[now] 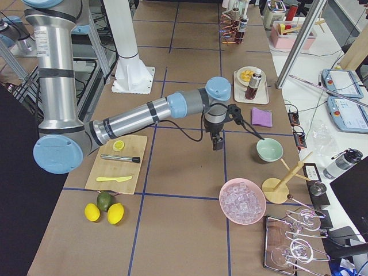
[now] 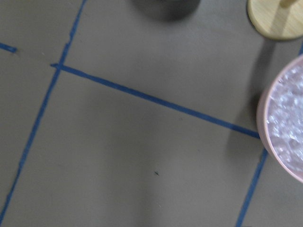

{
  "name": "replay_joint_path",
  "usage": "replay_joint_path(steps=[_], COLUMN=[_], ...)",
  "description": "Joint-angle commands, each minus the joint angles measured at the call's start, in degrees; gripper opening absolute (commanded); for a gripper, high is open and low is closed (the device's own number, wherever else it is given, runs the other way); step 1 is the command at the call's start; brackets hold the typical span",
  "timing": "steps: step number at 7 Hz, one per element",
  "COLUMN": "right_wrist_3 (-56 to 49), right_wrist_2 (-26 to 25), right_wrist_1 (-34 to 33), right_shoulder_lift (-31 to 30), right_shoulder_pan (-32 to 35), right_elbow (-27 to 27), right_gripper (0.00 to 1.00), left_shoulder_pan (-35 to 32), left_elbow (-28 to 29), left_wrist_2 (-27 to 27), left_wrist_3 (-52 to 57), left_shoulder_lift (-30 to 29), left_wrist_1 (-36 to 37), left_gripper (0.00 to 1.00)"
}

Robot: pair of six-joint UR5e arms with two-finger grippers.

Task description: Place tea on tray

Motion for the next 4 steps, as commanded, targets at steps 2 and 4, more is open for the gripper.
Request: replay_joint_path(steps=[2,4], right_wrist_3=[-1.72,-1.19], right_wrist_2=[2.54,3.06], right_wrist_1=[0.09,1.23], right_shoulder_lift=[-3.42,-4.54], right_shoulder_pan=[3.41,6.63], right_elbow=[-4.28,-6.66], right_gripper=[1.0,1.0], left_shoulder_pan=[-0.84,-0.93], left_elbow=[3.09,4.06], left_wrist_2=[-0.79,-0.87], left_wrist_3=[2.21,2.13], left_shoulder_lift=[0.82,0.82], left_wrist_1=[-0.1,-0.02], left_gripper=[1.0,1.0])
